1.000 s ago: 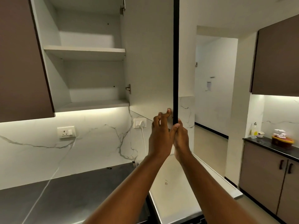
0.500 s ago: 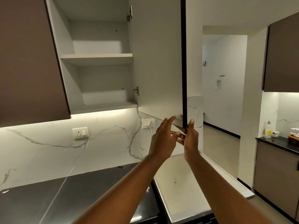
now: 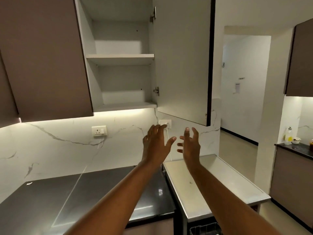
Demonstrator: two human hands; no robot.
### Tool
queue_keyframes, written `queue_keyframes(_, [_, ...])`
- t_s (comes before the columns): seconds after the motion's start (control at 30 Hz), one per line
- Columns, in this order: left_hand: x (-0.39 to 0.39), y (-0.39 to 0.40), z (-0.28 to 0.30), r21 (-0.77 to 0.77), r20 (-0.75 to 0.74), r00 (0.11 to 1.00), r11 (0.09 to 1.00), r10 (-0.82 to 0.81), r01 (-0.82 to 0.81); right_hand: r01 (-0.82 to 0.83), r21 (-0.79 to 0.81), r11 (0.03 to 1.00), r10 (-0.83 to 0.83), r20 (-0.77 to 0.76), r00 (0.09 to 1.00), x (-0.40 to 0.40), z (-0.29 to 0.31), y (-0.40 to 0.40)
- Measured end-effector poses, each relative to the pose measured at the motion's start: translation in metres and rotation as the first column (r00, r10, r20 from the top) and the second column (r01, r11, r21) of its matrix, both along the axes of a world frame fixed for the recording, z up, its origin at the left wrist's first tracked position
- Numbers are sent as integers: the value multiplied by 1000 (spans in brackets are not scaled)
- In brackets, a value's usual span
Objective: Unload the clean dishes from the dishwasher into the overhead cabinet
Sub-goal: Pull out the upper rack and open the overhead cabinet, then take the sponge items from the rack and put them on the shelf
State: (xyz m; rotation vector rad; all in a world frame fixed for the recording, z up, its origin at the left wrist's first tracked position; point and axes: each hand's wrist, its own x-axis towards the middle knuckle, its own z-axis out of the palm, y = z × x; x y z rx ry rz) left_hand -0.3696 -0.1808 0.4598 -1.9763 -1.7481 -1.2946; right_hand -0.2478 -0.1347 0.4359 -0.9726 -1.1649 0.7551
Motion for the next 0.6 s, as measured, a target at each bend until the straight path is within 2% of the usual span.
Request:
queue_keyframes(0.1, [-21,-23,-8,-2,10,998,998,57,-57,23,116,993,-50,240,970,-28,-6,-27])
queue_keyframes(0.23, [-52,-63,-30,-37,12,995,995,94,-94,-35,217,975,-60,414,908,-46,-31,-60])
queue_keyframes(0.4, [-69,-124,-92,-226,50,997,973,62,-49,-63,171,983,-77,699,711,-33,-95,-111])
queue_keyframes(0.5, [-59,-150,-132,-334,49,998,943,38,-19,-29,93,995,-54,779,625,-12,-134,-137])
queue_keyframes(0.6, [-43,-169,-166,-405,79,997,913,-7,39,17,12,1000,-20,804,594,14,-165,-158])
